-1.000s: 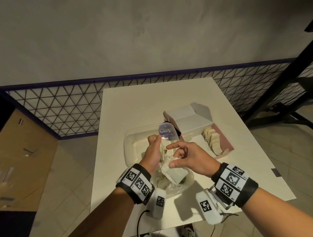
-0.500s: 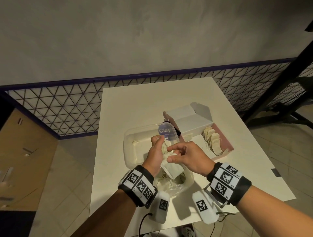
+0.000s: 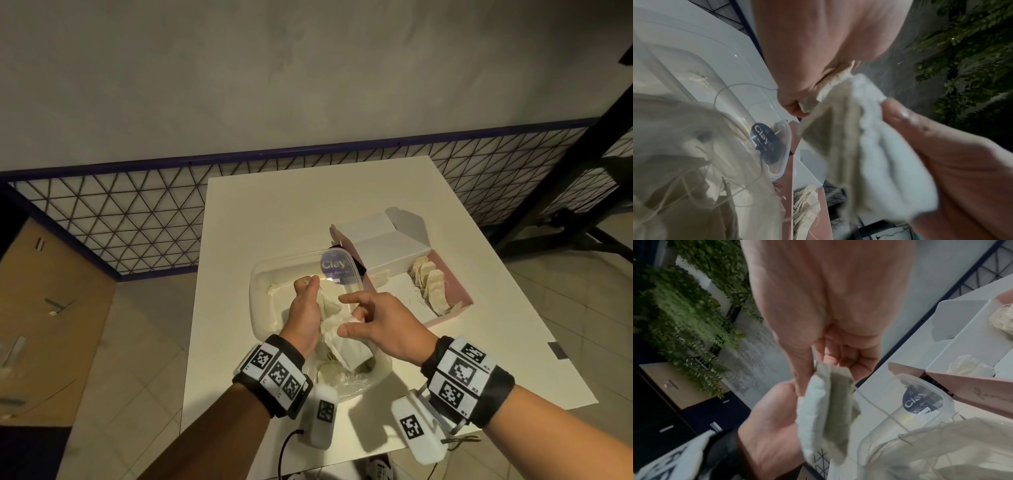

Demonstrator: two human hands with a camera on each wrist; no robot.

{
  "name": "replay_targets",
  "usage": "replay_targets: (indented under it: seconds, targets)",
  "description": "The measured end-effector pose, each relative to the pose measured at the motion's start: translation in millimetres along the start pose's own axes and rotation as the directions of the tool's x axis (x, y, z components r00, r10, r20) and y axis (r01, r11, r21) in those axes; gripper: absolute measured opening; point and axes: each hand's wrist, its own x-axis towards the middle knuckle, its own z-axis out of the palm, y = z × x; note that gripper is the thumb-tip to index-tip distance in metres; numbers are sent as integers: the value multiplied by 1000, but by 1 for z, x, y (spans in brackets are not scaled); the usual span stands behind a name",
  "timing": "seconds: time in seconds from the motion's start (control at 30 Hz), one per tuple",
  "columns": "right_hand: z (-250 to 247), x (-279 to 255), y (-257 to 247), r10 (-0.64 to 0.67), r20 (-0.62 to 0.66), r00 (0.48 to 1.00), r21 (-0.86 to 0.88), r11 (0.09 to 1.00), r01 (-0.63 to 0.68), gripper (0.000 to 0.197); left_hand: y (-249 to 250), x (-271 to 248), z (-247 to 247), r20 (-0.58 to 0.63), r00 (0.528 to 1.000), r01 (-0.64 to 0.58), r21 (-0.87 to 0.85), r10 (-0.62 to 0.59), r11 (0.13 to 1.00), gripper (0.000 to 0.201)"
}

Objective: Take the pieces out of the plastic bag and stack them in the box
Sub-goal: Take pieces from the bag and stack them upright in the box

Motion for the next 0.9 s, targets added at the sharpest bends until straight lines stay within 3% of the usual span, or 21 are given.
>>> replay_targets:
  seconds: [0.07, 0.2, 0.33, 0.43, 0.53, 0.67, 0.8, 0.9]
  targets:
    - [4, 4, 0, -3, -51, 999, -67, 998, 0, 47, 1, -4, 6, 54, 999, -9, 14, 8, 1000, 15]
    - [1, 10, 5, 17, -165, 986, -58, 998, -27, 20, 2, -4, 6, 124, 992, 14, -58, -7, 998, 16]
    - [-10, 7, 2, 81, -159, 984, 69, 995, -71, 19, 6, 4, -9, 146, 989, 2, -133, 18, 991, 31]
    - [-16, 2, 1, 122, -115, 986, 322, 943, -80, 5, 11, 9, -22, 149, 987, -42, -128, 61, 991, 32]
    - [-17, -4, -2, 140, -68, 988, 508, 857, -87, 10, 11, 7, -31, 299, 952, -43, -63, 60, 997, 33]
    - [-15, -10, -5, 138, -47, 989, 559, 825, -89, 7, 0, -4, -27, 469, 883, -38, 28, 20, 999, 24]
    - [-11, -12, 2, 169, -64, 983, 494, 861, -116, 17, -2, -4, -20, 380, 924, -76, 82, 40, 994, 11]
    - [-15, -13, 5, 129, -111, 985, 300, 950, -91, 30, 0, 2, -24, 276, 960, -64, 69, 43, 996, 9]
